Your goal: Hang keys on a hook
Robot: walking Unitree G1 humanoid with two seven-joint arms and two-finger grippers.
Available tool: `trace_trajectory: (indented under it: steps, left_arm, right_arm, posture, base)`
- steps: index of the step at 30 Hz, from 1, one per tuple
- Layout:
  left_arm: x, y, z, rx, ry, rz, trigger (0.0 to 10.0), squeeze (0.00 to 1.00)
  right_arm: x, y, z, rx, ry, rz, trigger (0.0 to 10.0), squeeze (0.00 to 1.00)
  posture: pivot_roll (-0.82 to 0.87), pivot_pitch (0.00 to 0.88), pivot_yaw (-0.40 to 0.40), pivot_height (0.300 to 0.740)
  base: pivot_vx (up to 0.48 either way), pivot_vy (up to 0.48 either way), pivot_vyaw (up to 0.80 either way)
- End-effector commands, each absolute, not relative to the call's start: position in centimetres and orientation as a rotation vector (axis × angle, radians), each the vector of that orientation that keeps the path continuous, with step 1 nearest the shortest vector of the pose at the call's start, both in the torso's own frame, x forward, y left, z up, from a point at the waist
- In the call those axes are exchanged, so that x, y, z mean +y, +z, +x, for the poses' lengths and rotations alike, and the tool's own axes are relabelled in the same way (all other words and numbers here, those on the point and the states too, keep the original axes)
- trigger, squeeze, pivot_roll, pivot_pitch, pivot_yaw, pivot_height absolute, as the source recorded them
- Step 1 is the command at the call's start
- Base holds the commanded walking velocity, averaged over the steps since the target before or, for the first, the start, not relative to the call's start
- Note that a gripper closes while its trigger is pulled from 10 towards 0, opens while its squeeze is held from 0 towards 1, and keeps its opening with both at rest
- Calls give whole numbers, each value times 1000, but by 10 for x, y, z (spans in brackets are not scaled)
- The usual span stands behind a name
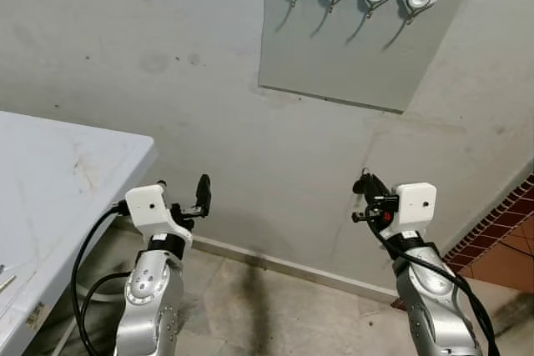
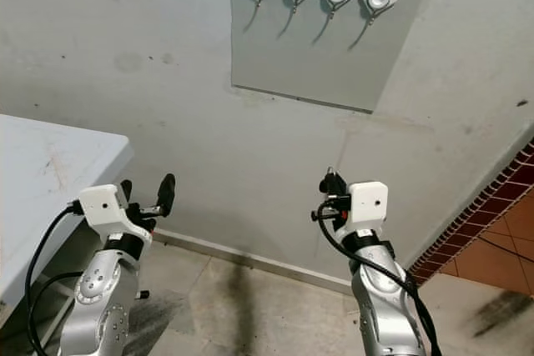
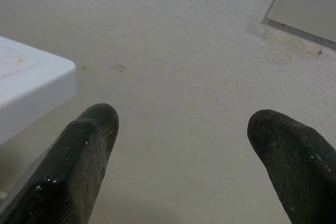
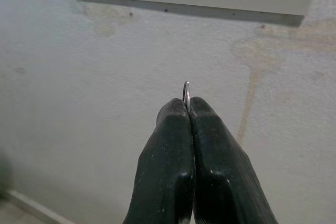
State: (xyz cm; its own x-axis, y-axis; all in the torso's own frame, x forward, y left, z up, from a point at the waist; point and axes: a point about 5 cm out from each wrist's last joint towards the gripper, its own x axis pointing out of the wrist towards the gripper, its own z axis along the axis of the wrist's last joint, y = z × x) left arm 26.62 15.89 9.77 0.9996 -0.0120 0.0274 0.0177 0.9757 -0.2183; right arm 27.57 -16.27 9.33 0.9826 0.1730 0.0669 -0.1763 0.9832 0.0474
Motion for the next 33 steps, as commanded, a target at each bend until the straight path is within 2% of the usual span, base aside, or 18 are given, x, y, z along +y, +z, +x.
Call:
trace_trajectory:
  steps: [1, 17, 20, 24, 26, 28, 33]
  left_arm:
    - [157, 103, 269, -39, -28, -216, 10000, 0]
    - [154, 111, 276, -56, -85, -185, 10000, 0]
    - [151, 113, 277, -72, -115, -93, 10000, 0]
    - [149, 113, 279, -65, -127, -100, 10000, 0]
    - [149, 113, 280, -54, -125, -205, 10000, 0]
    - [152, 111, 282, -35, -95, -160, 10000, 0]
    - [153, 109, 282, -16, -67, -172, 10000, 0]
  right_arm:
    - [-164, 100, 279, -89, 168, 61, 10000, 0]
    - [-165, 103, 277, -109, 125, 80, 10000, 0]
    - [-164, 102, 276, -109, 119, 83, 10000, 0]
    - [-164, 102, 276, -109, 116, 85, 10000, 0]
    - [-164, 102, 276, -108, 114, 86, 10000, 0]
    - [-164, 102, 276, -107, 113, 85, 10000, 0]
    - [-164, 102, 277, -107, 115, 82, 10000, 0]
  posture:
    - [16, 0, -52, 740]
    - [-9, 0, -14, 740]
    - [-11, 0, -9, 740]
    - [-12, 0, -6, 740]
    - [-12, 0, -6, 740]
    - [-10, 0, -8, 740]
    - [-5, 0, -15, 740]
  base:
    - [0, 0, -700]
    - [0, 0, -701]
    - [0, 0, -700]
    - [0, -360, -700]
    - [0, 0, -700]
    - [0, 0, -700]
    - [0, 0, -701]
